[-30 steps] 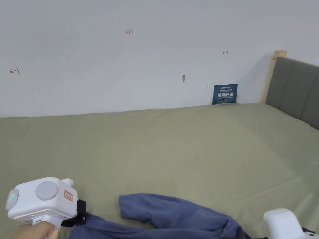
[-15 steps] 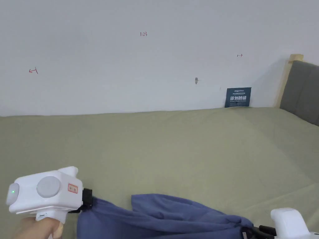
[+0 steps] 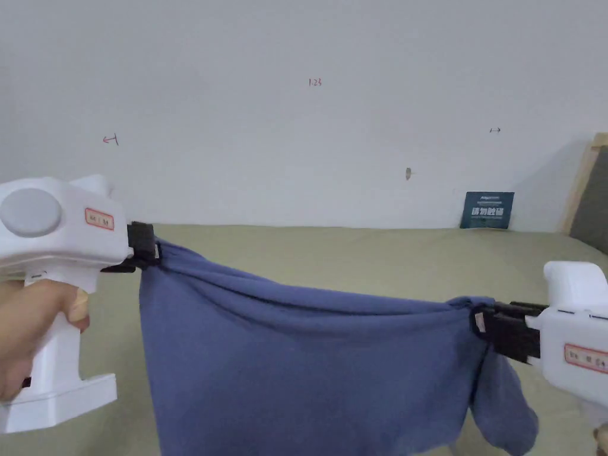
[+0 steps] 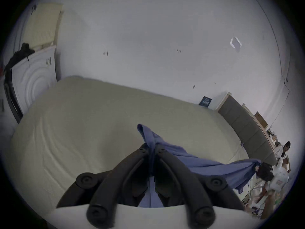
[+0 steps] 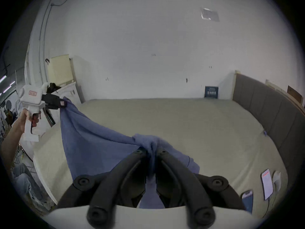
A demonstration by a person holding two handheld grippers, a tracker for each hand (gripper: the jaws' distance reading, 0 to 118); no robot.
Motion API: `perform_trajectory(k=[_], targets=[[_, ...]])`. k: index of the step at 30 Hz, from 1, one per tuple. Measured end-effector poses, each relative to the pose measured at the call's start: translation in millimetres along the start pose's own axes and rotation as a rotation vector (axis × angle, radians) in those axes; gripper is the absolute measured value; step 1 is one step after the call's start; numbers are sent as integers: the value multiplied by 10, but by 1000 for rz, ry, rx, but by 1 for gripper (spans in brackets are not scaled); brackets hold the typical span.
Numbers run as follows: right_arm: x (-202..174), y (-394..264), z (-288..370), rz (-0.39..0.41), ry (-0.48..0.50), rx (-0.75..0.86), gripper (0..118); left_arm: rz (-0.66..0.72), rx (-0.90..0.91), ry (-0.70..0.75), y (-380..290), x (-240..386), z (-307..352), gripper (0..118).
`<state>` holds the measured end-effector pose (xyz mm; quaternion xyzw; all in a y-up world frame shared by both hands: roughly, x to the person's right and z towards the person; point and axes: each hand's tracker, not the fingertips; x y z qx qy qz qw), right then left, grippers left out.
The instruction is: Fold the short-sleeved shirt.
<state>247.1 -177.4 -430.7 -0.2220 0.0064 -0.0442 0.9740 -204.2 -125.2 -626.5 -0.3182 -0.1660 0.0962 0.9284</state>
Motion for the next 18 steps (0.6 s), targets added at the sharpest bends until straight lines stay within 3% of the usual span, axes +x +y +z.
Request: perform_trajectory(k=[9, 18], targets=[[-95, 1035, -285, 71, 25, 110, 10, -72, 152, 47, 646, -36, 339, 7], [-78, 1735, -746, 52, -15, 156, 10, -88, 245, 82, 1067, 122, 322, 7]])
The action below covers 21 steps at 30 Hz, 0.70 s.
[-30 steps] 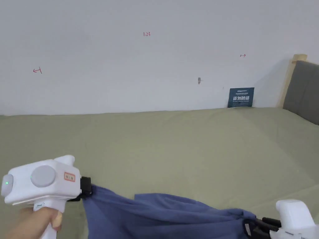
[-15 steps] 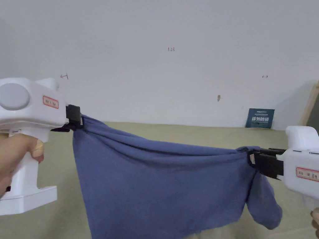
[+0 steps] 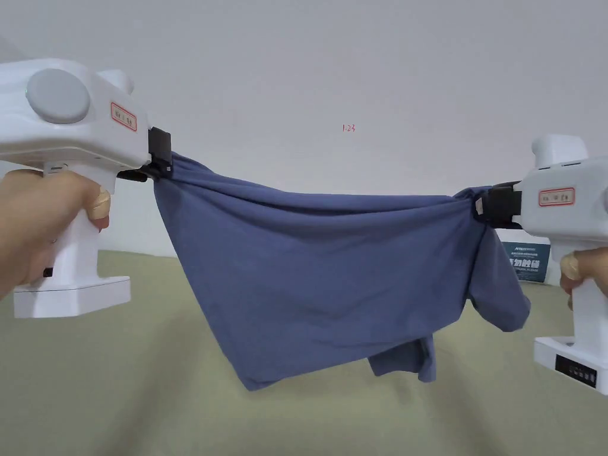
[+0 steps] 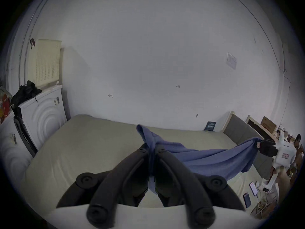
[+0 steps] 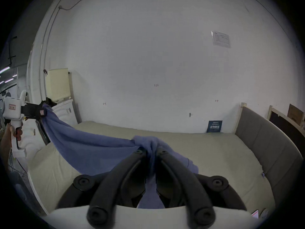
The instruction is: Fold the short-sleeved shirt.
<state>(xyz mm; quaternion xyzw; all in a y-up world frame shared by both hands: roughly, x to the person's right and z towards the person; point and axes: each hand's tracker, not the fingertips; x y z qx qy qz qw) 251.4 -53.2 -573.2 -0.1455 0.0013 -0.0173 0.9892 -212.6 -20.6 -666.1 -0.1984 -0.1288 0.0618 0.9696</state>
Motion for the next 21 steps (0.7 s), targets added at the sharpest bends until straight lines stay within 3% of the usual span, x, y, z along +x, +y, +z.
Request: perform_trajectory(k=[9, 17, 21], targets=[[133, -654, -291, -35, 10, -91, 10, 9, -69, 5, -536, -16, -140, 7], [97, -1808, -161, -38, 56, -265, 10, 141, -253, 8, -1646, -334, -294, 7], [157, -2293, -80, -126, 57, -372, 10, 197, -347, 17, -2271, -471, -196, 7]])
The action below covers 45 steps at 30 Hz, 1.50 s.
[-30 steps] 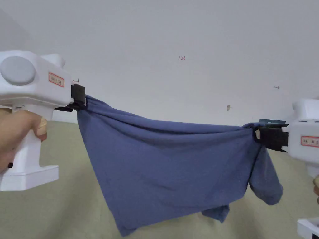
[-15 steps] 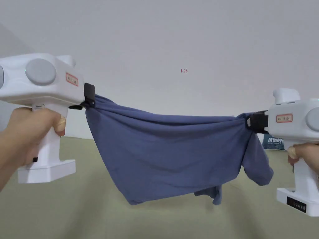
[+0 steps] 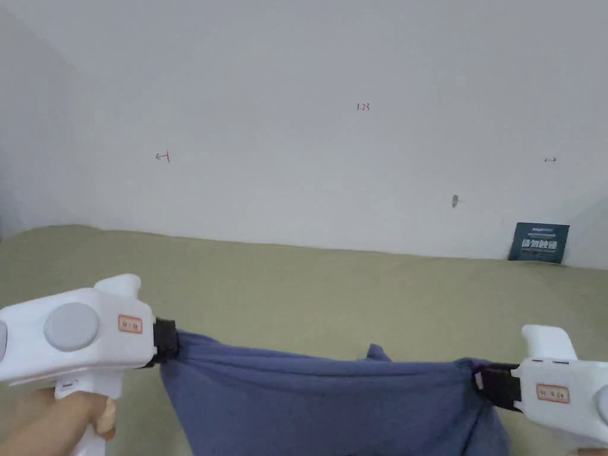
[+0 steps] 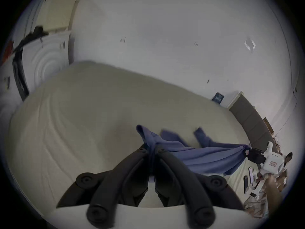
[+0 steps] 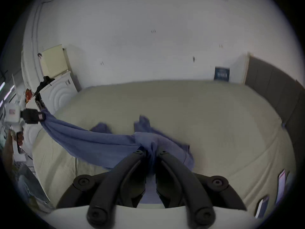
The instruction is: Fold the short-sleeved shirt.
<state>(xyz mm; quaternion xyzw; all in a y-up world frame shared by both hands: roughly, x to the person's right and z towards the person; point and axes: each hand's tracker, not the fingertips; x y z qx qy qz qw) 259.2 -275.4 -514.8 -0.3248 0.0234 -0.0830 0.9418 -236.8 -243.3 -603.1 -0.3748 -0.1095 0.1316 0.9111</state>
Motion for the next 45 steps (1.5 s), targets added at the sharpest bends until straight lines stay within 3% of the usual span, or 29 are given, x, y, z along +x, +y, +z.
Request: perform_trajectory(k=[5, 9, 11, 14, 18, 21, 22, 23, 25, 26, 32, 35, 36, 37, 38, 39, 40, 45], targets=[[65, -532, -3, 25, 1, -108, 10, 81, -139, 10, -773, -297, -7, 7], [162, -823, 17, -77, 35, -168, 10, 192, -204, 12, -1267, -509, 61, 7], [169, -939, 22, -80, 31, -187, 10, 217, -221, 13, -1471, -624, 76, 7], [145, -1097, 21, -69, 16, -212, 10, 216, -250, 24, -1679, -694, 103, 7], [166, -1236, 22, -125, -2, -241, 10, 218, -289, 32, -1854, -750, 123, 7], [133, -1277, 99, -119, 7, -183, 12, 236, -276, 20, -1907, -722, 196, 7], [116, -1255, 150, -108, 12, -147, 22, 236, -256, 7, -1873, -708, 237, 18], [83, -1226, 226, -89, 4, -109, 37, 230, -223, 2, -1851, -655, 318, 42], [-2, -1165, 426, -24, -38, -21, 75, 181, -142, 25, -1730, -574, 487, 108], [-47, -1121, 550, 3, -37, 38, 86, 153, -77, 8, -1667, -532, 599, 113], [-347, -965, 1201, 93, -127, 290, 87, -46, 264, -44, -1431, -113, 1208, 112], [-471, -991, 1419, 108, -191, 324, 85, -154, 314, -54, -1465, 68, 1342, 110], [-499, -1012, 1458, 109, -185, 318, 78, -185, 302, -69, -1480, 103, 1359, 104], [-513, -1037, 1504, 114, -175, 310, 61, -220, 289, -111, -1514, 121, 1368, 78], [-522, -1073, 1528, 112, -132, 283, 39, -239, 282, -121, -1556, 143, 1361, 45], [-527, -1109, 1531, 115, -110, 268, 9, -241, 272, -95, -1575, 155, 1325, 9], [-538, -1159, 1531, 120, -127, 275, 0, -259, 258, -56, -1633, 193, 1304, 5], [-636, -1385, 1494, 158, -147, 213, 0, -236, 181, -66, -1728, 71, 1229, 2]])
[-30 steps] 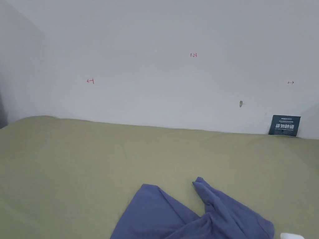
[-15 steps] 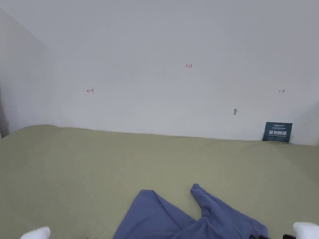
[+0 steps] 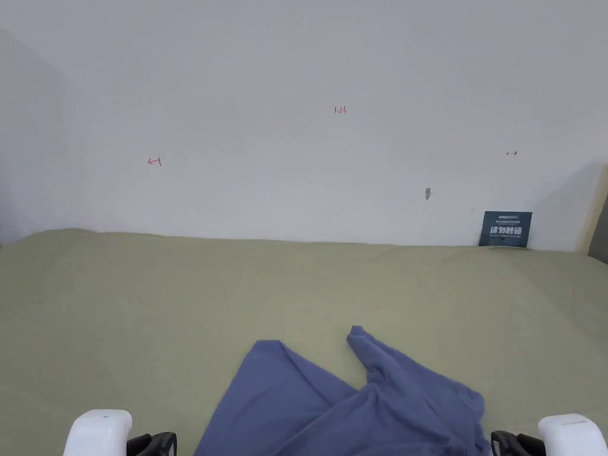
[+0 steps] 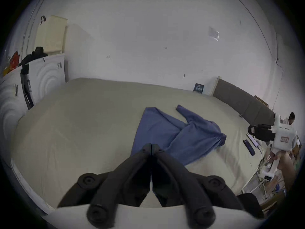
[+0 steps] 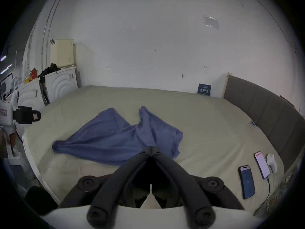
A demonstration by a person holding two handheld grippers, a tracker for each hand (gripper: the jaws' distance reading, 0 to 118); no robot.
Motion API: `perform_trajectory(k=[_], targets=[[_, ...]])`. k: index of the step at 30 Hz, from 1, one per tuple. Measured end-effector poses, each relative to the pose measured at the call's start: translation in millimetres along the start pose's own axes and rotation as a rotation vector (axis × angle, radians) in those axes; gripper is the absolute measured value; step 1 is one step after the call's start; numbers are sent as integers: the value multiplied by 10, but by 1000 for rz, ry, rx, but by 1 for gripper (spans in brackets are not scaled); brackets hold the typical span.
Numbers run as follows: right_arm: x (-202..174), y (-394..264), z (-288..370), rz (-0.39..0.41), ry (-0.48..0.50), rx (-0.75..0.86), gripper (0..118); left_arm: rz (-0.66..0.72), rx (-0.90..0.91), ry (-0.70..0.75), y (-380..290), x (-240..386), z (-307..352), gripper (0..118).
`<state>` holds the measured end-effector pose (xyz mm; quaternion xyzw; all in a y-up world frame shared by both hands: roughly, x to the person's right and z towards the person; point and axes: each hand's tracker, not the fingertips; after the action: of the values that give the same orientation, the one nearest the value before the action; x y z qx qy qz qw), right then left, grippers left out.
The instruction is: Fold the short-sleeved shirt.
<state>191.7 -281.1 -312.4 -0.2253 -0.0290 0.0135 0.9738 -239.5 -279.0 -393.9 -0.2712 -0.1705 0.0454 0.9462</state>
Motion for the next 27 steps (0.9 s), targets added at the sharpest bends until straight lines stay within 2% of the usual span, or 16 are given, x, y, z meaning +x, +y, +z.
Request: perform_trajectory(k=[3, 7, 10, 11, 12, 13, 14, 15, 18, 22, 23, 25, 26, 27], targets=[[-13, -72, -18, -38, 34, -28, 0, 30, -75, -37, 10, -210, -67, 2], [-55, -104, -80, -24, 40, -41, 0, 79, -186, 14, 134, -528, -234, 2], [-96, -102, -139, -22, 52, -54, 0, 103, -313, -15, 186, -719, -417, 4], [-92, -107, -159, -23, 57, -64, 0, 99, -377, -23, 188, -758, -491, 13], [-101, -107, -173, -23, 60, -69, 0, 99, -410, -17, 175, -781, -546, 34], [-113, -106, -188, -22, 66, -74, 0, 92, -455, -16, 151, -798, -610, 82], [-127, -106, -203, -18, 71, -79, 0, 97, -471, -10, 108, -797, -665, 112], [-131, -110, -219, -14, 74, -82, 0, 91, -487, -11, 55, -792, -724, 118], [-146, -117, -258, -5, 83, -91, 0, 87, -494, -87, -123, -802, -850, 118], [-147, -114, -335, -16, 95, -95, 0, 79, -585, -21, -364, -819, -1131, 113], [-138, -106, -367, -21, 100, -98, 0, 60, -600, 5, -427, -824, -1193, 107], [-122, -67, -459, -4, 115, -113, 0, -19, -554, 110, -502, -802, -1200, 83], [-114, -36, -523, 19, 112, -116, 0, -13, -511, 65, -490, -780, -1131, 82], [-88, -5, -603, 36, 113, -122, 0, -2, -488, 49, -472, -772, -1076, 74]])
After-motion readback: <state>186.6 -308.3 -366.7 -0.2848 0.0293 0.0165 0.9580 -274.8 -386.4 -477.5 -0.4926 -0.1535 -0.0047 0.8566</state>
